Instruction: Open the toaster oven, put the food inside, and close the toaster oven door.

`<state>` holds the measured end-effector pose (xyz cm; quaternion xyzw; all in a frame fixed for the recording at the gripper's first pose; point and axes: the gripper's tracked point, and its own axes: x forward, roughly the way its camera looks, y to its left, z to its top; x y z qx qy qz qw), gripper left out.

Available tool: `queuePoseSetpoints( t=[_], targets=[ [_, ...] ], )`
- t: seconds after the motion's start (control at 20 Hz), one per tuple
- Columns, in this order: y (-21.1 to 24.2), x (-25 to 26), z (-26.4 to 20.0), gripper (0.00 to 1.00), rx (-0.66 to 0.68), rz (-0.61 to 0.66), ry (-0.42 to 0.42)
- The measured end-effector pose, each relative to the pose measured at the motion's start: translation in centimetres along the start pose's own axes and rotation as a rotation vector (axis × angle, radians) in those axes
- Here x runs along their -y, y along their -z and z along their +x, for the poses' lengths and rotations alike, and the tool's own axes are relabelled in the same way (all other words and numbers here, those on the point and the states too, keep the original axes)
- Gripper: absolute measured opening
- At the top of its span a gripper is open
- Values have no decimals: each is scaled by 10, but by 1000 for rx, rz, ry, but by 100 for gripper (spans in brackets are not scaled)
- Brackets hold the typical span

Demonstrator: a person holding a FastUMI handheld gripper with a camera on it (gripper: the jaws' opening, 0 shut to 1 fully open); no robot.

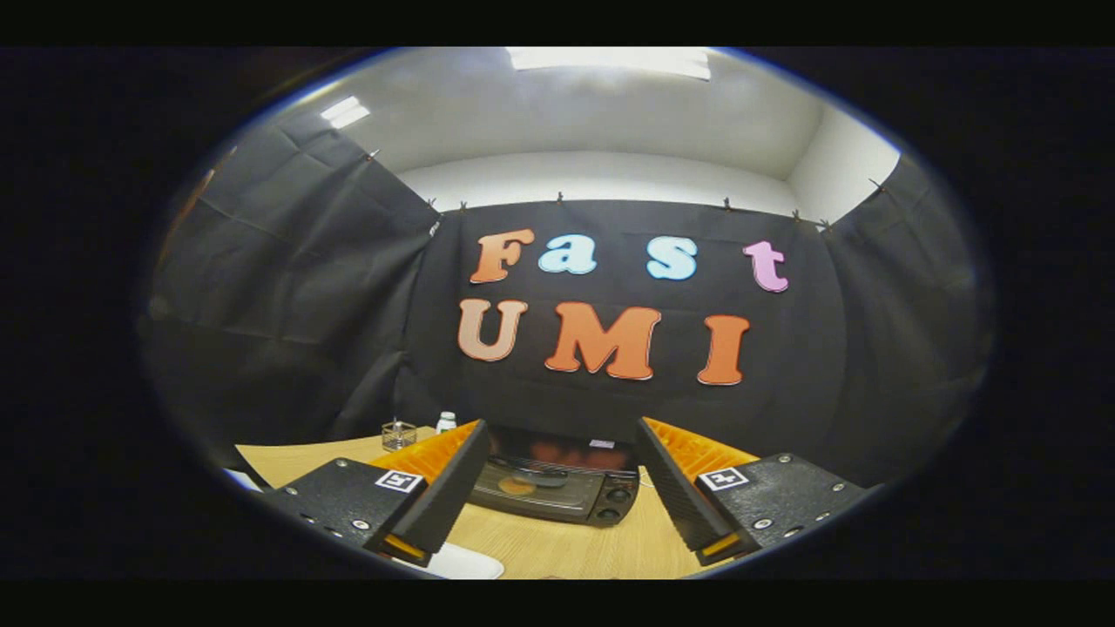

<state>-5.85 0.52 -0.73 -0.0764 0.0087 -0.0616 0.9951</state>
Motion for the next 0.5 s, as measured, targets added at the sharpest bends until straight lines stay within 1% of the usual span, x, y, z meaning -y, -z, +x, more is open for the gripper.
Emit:
queuePoseSetpoints(
  t=[0.15, 0.25, 0.4, 0.5],
  targets=[
    [6, -4, 0, 99, -14, -3, -13],
    [5, -1, 2, 99, -12, -13, -1],
    [4, -7, 3, 99, -2, -8, -20],
    [2, -2, 5, 99, 5, -9, -6]
  ],
)
